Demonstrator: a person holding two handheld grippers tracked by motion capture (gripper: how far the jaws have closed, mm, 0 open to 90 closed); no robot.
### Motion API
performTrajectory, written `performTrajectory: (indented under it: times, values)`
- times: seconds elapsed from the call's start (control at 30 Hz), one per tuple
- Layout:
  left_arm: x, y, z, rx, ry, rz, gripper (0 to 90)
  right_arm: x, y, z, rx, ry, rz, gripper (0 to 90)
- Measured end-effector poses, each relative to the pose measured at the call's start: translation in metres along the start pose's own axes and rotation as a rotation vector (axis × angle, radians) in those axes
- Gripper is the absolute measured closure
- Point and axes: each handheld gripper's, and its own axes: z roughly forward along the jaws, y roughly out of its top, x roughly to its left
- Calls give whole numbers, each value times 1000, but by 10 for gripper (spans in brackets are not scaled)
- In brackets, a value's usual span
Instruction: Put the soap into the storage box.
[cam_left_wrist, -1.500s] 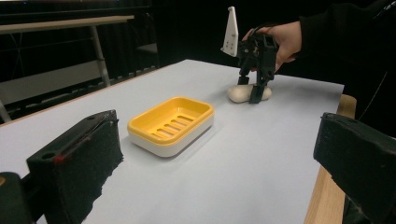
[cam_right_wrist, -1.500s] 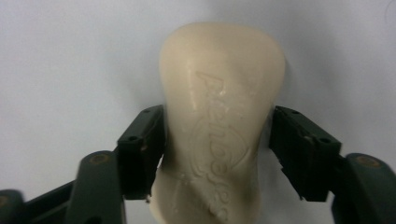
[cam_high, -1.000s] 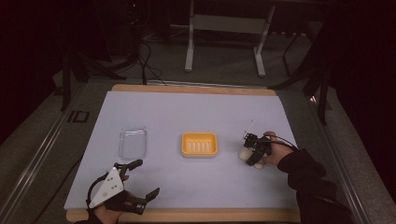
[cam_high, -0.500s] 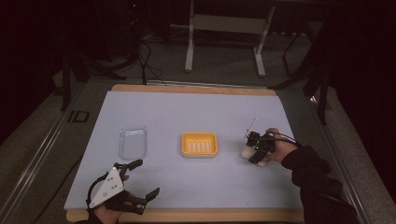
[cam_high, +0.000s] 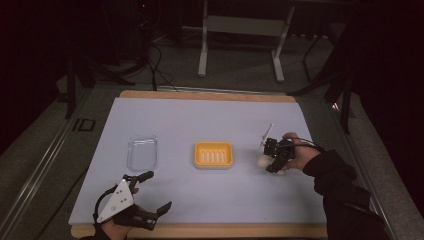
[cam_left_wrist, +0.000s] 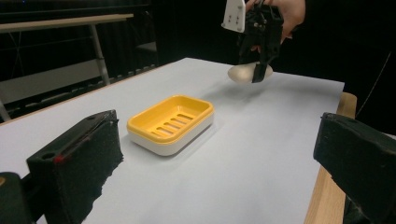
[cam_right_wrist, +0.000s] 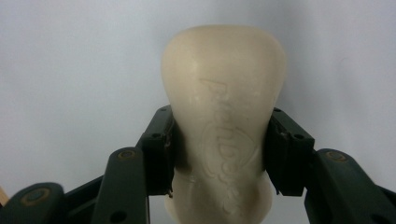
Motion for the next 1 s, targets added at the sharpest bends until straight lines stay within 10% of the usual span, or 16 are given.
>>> performTrajectory:
  times: [1.0]
  values:
    - [0,0,0,-2,-9,-6,12,14,48,-31,-102,-13,-202,501]
